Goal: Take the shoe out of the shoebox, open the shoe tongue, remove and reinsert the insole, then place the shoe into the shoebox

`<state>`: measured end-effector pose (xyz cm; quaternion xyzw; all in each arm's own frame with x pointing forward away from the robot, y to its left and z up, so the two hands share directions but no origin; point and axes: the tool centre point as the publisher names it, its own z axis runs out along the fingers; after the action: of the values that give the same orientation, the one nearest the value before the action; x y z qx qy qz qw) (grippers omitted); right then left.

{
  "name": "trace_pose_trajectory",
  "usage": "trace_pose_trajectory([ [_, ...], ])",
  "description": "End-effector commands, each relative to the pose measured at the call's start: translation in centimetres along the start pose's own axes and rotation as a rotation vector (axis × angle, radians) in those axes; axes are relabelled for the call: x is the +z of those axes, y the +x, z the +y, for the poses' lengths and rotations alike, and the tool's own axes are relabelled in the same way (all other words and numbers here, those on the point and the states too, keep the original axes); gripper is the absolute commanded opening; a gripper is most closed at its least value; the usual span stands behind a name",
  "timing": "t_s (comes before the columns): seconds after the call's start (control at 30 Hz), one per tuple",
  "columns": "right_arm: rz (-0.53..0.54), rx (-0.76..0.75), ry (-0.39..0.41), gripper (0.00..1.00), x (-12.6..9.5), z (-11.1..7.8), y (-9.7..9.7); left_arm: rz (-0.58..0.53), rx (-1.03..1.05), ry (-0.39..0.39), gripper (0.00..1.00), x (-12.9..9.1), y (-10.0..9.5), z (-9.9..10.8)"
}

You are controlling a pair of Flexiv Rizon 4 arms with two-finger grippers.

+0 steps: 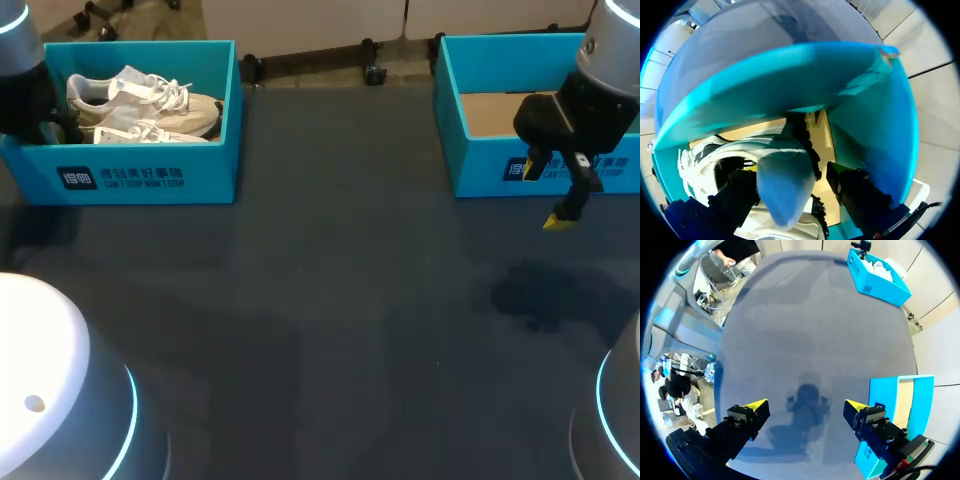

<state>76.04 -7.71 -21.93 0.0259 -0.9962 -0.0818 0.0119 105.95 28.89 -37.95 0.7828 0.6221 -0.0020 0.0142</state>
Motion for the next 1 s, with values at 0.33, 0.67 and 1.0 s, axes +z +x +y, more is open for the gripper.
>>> trace_pose_trajectory([
  [0.33, 0.0, 0.0, 0.001, 1.0, 0.1, 0.0, 0.0, 0.034, 0.012, 0.016, 0.3, 0.9, -0.2, -0.1],
  [0.67, 0.0, 0.0, 0.001, 1.0, 0.1, 0.0, 0.0, 0.089, 0.05, 0.018, 0.0, -0.2, 0.2, -0.1],
  [1.0, 0.0, 0.0, 0.001, 1.0, 0.1, 0.0, 0.0, 0.094, 0.094, 0.042, 0.0, -3.9, 1.4, 0.4],
])
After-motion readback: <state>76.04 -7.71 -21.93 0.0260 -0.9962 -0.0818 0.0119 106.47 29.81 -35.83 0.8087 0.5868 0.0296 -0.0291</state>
